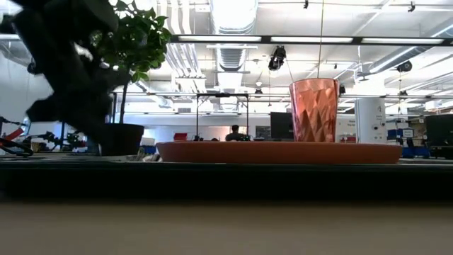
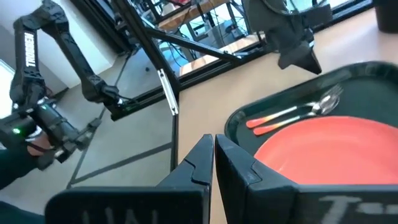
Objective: Pick and place plate/cup/fork/spoon on tray
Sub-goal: Adjust the black tray, then return to Home Position
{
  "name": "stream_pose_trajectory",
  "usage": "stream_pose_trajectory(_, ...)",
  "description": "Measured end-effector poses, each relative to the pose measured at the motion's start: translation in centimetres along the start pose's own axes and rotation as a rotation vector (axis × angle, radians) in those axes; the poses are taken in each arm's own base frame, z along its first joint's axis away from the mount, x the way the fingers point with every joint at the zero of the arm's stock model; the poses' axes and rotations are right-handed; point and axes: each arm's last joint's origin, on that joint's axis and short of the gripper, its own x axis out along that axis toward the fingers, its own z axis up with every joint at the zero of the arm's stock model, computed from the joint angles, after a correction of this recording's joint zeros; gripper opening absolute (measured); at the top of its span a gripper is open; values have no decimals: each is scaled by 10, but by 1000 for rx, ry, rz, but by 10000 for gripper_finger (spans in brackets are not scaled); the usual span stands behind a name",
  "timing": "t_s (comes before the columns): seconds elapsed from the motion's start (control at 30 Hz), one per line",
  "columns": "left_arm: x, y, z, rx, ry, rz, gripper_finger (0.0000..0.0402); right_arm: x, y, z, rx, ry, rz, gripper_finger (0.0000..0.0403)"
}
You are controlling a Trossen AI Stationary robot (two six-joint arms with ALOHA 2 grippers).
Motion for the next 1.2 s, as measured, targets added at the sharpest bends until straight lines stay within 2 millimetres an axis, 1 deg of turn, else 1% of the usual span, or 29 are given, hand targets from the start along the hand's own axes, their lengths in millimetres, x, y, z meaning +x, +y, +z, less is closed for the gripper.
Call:
stream_pose_trajectory(0.07, -10, -3, 6, 31, -25, -27, 0, -2, -1, 2, -42, -5, -3, 8)
stream_pose_trajectory(0.17, -25, 1, 13, 79, -58, -37, 0, -10, -3, 7, -107, -14, -21, 8)
stream_pose_trajectory(0.23, -38, 4, 18, 82, -72, -51, 0, -18, -6, 13, -116, -34, -35, 8)
stream_pose_trajectory(0.4, -64, 26, 26, 116, -70, -36, 0, -43, -15, 28, -164, -57, -56, 8)
stream_pose_trajectory(0.5, -78, 33, 30, 188, -91, -97, 0, -59, -20, 38, -221, -100, -68, 8)
stream_pose_trajectory(0.63, -94, 39, 36, 270, -139, -204, 0, -81, -29, 55, -275, -237, -197, 8)
stream_pose_trajectory(0.73, -103, 41, 39, 280, -175, -279, 0, -98, -36, 66, -228, -319, -247, 8)
stream_pose_trajectory(0.9, -109, 45, 41, 304, -197, -324, 0, -113, -40, 76, -134, -370, -194, 8)
stream_pose_trajectory(1.07, -114, 49, 41, 269, -154, -380, 0, -118, -41, 78, -41, -386, -167, 8)
stream_pose_trajectory(1.13, -115, 50, 41, 238, -139, -401, 0, -117, -41, 78, 56, -394, -148, 8)
stream_pose_trajectory(1.2, -118, 51, 41, 284, -139, -425, 0, -116, -41, 77, 118, -391, -137, 8)
